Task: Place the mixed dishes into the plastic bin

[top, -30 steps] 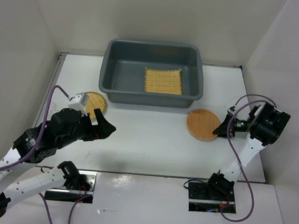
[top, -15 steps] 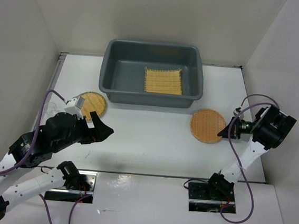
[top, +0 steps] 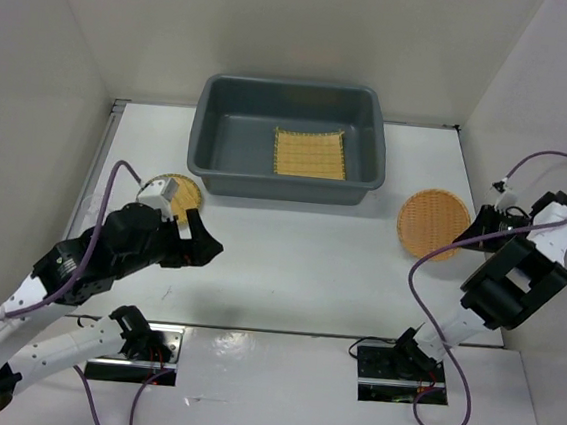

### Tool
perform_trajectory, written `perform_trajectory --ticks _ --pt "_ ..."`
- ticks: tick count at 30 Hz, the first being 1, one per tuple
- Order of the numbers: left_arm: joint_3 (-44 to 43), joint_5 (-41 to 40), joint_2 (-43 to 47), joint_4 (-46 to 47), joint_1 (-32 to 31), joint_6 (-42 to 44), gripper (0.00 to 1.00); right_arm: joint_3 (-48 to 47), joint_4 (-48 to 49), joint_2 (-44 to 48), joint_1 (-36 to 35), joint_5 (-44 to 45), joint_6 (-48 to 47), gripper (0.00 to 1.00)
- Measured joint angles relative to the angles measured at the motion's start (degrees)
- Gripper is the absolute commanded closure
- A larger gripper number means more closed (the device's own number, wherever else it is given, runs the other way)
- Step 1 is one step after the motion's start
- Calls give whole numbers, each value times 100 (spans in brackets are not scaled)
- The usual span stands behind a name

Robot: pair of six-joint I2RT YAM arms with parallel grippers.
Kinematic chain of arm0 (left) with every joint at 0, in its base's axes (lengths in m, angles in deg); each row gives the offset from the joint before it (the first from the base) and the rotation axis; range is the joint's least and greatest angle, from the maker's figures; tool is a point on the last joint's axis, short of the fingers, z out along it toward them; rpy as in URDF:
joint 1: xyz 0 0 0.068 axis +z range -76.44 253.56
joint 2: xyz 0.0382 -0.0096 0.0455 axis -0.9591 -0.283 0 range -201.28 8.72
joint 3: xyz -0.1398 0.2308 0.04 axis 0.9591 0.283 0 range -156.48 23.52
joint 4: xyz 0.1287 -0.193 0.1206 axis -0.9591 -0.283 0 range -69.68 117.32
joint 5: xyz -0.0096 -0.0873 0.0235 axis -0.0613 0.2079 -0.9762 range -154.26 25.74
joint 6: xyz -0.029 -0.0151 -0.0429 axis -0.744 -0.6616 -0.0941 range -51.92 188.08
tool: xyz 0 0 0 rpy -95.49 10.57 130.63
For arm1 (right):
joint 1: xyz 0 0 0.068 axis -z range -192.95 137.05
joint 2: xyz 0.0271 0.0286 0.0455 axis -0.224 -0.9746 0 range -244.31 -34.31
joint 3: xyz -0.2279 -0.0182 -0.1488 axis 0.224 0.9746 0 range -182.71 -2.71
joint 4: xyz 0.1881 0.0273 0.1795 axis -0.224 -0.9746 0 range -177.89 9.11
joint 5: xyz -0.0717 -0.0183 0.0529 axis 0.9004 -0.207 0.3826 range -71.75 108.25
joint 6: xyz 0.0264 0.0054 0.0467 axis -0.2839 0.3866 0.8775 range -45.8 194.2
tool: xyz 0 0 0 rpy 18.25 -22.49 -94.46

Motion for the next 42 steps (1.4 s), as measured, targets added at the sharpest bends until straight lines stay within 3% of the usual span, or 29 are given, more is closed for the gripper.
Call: perform_trajectory --ticks 3,8,12,16,22,30,36,42 --pt "-103 -17 -323 39 0 284 0 -302 -55 428 -39 9 201 100" --pt "-186 -216 -492 105 0 601 0 -1871 -4 874 -236 -199 708 100" --pt "-254 -356 -409 223 0 743 0 -3167 103 1058 -1115 -358 1215 100" --pt "-258 -367 -579 511 4 776 0 -3668 52 957 -2050 -625 1279 100" --pt "50 -597 -772 1032 4 686 0 -5665 -63 -844 -2546 -632 1257 100" --pt "-50 -1707 -308 883 15 -96 0 -8312 13 -3919 -4225 -667 1370 100" --pt "-955 -1921 -1207 673 98 -498 0 -8786 219 -5198 -4988 -706 1908 100" --pt "-1270 -1716 -2192 538 463 -470 0 -9005 1047 -5864 -4999 -905 3106 100"
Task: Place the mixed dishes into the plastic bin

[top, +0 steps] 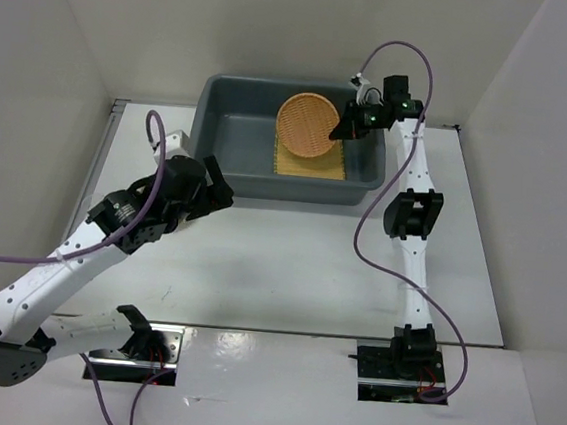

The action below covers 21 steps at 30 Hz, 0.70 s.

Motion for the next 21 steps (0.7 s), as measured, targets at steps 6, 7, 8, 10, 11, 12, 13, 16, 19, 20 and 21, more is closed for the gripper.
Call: perform_trajectory --ticks 6,7,8,10,11,12,13,16,19,20,21 --pt "22 151 260 -35 422 -142 0 -20 1113 -505 310 -638 1611 100" --pt "55 155 358 -20 463 -175 0 -17 1252 -579 341 -752 1849 100" --pt "101 166 470 -22 518 -219 0 -15 1340 -651 363 -841 2015 100" --pt "197 168 651 -7 610 -339 0 -20 1399 -721 387 -894 2223 100" --pt "247 166 713 4 647 -398 0 -17 1403 -721 387 -887 2275 100" --pt "289 166 750 9 678 -448 0 -17 1397 -721 387 -879 2317 100" --pt "334 166 782 33 719 -485 0 -17 1390 -721 387 -835 2330 100" --pt "431 177 780 57 787 -629 0 -17 1331 -717 378 -629 2323 100" --pt "476 192 782 68 809 -774 0 -4 1191 -680 337 -328 2315 100" --pt "483 201 785 66 813 -809 0 22 1139 -654 323 -240 2302 100" --pt "490 205 793 72 813 -866 0 74 1069 -610 313 -144 2286 100"
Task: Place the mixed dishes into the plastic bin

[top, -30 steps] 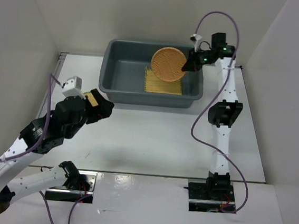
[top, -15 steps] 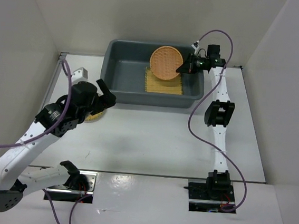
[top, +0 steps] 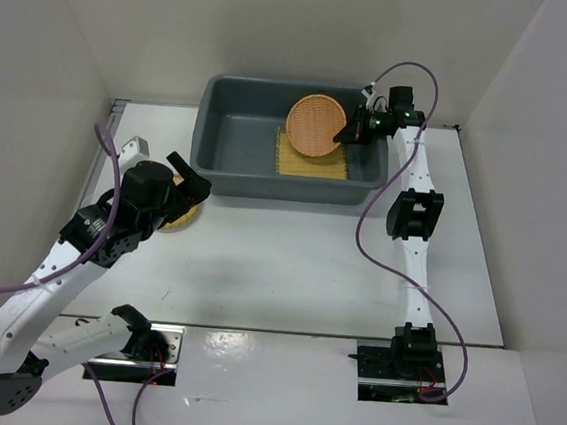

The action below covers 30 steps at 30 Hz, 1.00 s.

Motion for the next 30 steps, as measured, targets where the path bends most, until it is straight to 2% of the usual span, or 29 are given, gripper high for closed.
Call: perform_trajectory --ticks 6,11,15,17,18,19,23,24,28,30 --pt "238 35 339 24 0 -343 0 682 -426 446 -33 310 -68 100" --pt "382 44 767 -70 4 -522 0 1779 -496 1021 -70 313 -68 92" --pt "411 39 935 -46 4 -516 0 2284 -535 1255 -125 315 -70 92" --pt "490 44 1021 2 4 -505 0 2312 -538 1263 -160 354 -72 87" --pt "542 46 1060 9 4 -505 0 2315 -538 1263 -173 398 -74 73" --pt "584 50 1099 9 4 -505 0 2312 -542 1263 -190 452 -63 66" --pt "741 98 1287 26 4 -509 0 2310 -533 1270 -192 595 -140 61" --pt "780 107 1325 26 4 -522 0 2310 -533 1270 -192 640 -151 52" --pt "885 157 1541 24 4 -621 0 2269 -531 1270 -192 841 -186 51" --pt "925 186 1644 -2 4 -645 0 2203 -538 1270 -192 966 -188 38"
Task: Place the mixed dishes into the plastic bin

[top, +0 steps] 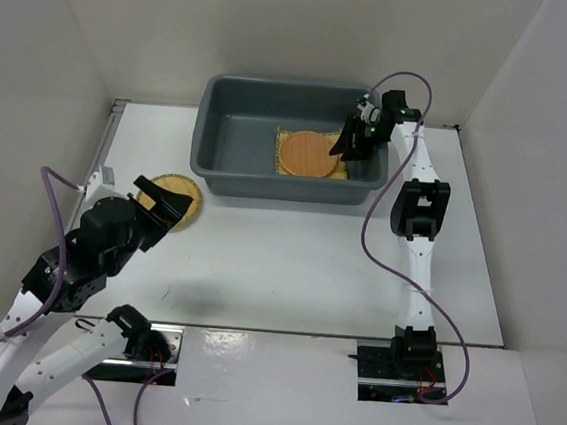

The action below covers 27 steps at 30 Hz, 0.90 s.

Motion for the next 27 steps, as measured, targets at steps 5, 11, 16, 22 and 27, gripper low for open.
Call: perform_trajectory --ticks 5,11,16,22,27 --pt "-98 13 -227 -92 2 155 0 -402 -70 7 -4 623 -2 28" --pt "-1014 345 -2076 -286 463 446 0 -1633 -428 55 -46 1370 -188 8" --pt "-9 2031 -2756 634 2643 671 0 -2881 -579 367 59 1622 -597 2" --pt "-212 3213 -4398 1069 4509 1484 0 -3047 -848 946 175 1596 -927 2" --pt "-890 3775 -5702 1449 4597 2129 0 -3047 -988 1001 240 1550 -1040 2"
